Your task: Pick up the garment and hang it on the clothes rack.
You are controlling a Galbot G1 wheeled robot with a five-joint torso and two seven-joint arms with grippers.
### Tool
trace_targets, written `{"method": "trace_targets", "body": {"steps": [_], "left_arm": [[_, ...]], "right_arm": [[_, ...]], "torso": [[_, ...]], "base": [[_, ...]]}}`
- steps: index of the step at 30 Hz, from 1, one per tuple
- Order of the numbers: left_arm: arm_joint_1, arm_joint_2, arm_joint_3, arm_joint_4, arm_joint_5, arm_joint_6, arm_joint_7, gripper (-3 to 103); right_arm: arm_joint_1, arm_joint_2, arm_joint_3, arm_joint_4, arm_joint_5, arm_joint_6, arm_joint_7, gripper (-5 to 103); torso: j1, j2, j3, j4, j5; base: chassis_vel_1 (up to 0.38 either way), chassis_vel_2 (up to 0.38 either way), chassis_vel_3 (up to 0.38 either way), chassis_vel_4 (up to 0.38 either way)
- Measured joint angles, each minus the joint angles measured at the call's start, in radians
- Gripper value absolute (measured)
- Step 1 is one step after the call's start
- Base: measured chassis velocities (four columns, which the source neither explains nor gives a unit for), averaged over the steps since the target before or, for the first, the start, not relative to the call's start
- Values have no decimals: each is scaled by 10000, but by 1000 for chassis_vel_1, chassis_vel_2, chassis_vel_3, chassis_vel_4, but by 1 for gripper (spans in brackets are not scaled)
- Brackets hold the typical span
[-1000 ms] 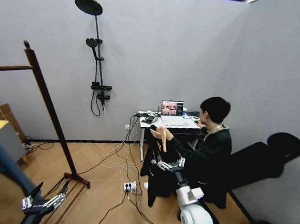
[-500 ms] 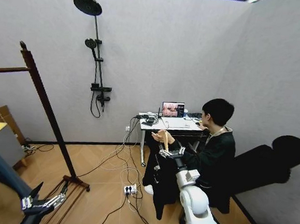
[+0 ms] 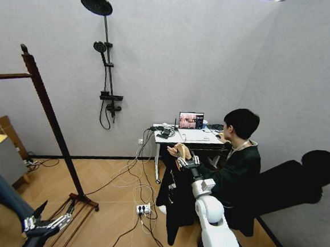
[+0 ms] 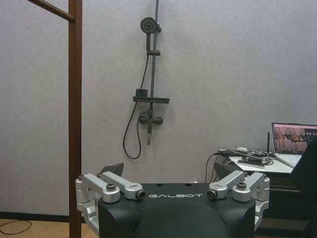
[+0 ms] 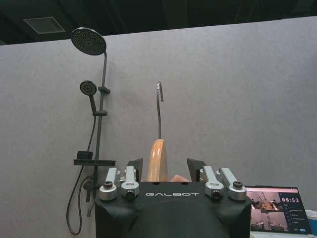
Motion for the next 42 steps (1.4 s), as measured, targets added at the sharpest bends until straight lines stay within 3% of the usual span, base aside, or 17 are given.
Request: {"method": "trace_targets", "body": {"steps": [1,3,6,8,12,20,30,38,42], "left_arm": [[0,0,0,0,0,0,0,100],[0,-1,0,1,0,0,0,100],[0,0,0,0,0,0,0,100],[0,0,0,0,0,0,0,100],[0,0,0,1,0,0,0,100],[0,0,0,0,0,0,0,100],[0,0,0,0,0,0,0,100],[0,0,0,0,0,0,0,100],[0,0,0,0,0,0,0,100]], "right_arm": [[0,0,0,0,0,0,0,54],[-4,16,-20,0,-5,20,-2,38],[-23,24,-11,14,-5,44,-4,33],[-79,23,18,67,18,63,-5,22],[-129,17,52,87,27,101,-7,12],[-324,47,98,225,104,197,-19,10],[-669,539,-587,650,245,365,-24,10],[-1182,615,-1679,1070,-439,833,432,10],[-1318,605,-1798,1271,-738,719,447,10]], "torso": [[0,0,0,0,0],[0,0,0,0,0],[0,0,0,0,0],[0,0,0,0,0],[0,0,0,0,0],[0,0,0,-1,-1],[0,0,-1,0,-1],[-1,1,-1,1,-2],[-1,1,-1,0,-1]], "base": [[0,0,0,0],[0,0,0,0],[0,0,0,0],[0,0,0,0],[0,0,0,0],[0,0,0,0],[0,0,0,0],[0,0,0,0],[0,0,0,0]]}}
